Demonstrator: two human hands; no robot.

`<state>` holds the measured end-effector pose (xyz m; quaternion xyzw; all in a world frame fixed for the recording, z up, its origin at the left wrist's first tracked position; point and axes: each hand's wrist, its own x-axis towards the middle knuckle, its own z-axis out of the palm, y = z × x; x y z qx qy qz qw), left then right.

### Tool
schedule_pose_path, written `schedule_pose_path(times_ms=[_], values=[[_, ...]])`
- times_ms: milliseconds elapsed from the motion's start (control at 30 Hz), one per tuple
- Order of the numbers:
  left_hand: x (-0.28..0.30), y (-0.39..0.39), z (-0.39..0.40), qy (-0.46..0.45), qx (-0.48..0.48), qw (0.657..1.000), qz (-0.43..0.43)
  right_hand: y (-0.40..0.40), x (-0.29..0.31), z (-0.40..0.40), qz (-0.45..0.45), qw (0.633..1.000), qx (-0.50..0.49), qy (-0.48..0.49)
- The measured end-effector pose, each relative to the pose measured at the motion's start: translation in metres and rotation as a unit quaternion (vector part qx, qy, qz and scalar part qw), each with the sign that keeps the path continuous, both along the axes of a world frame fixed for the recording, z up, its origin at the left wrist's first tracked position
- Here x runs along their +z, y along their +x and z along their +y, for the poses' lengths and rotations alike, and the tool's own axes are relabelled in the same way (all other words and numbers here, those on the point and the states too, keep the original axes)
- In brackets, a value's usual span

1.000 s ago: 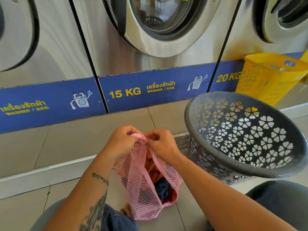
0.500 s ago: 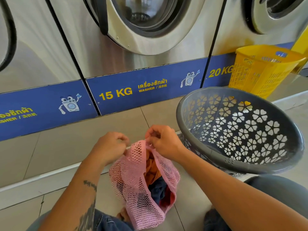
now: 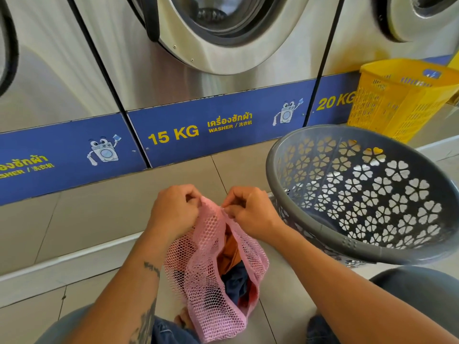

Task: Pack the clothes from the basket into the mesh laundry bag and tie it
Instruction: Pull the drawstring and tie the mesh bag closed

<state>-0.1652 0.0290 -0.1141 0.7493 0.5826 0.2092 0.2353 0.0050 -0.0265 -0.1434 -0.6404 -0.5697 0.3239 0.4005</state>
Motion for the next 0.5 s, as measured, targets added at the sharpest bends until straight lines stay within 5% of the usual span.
schedule_pose_path(times_ms=[167,300,500], values=[[-0.003,-0.025,0.021,0.059,0.131,0.99,0.007,0.012,-0.024,-0.012,-0.049,0.998,-0.018,-0.031],[-0.005,-0.031,0.021,0.01,0.169,0.985,0.026,0.011,-0.027,-0.016,-0.046,0.998,-0.032,-0.037],[-0.011,0.009,-0.016,0.036,-0.122,0.987,0.1,0.011,-0.025,-0.017,0.017,0.998,-0.054,-0.033]])
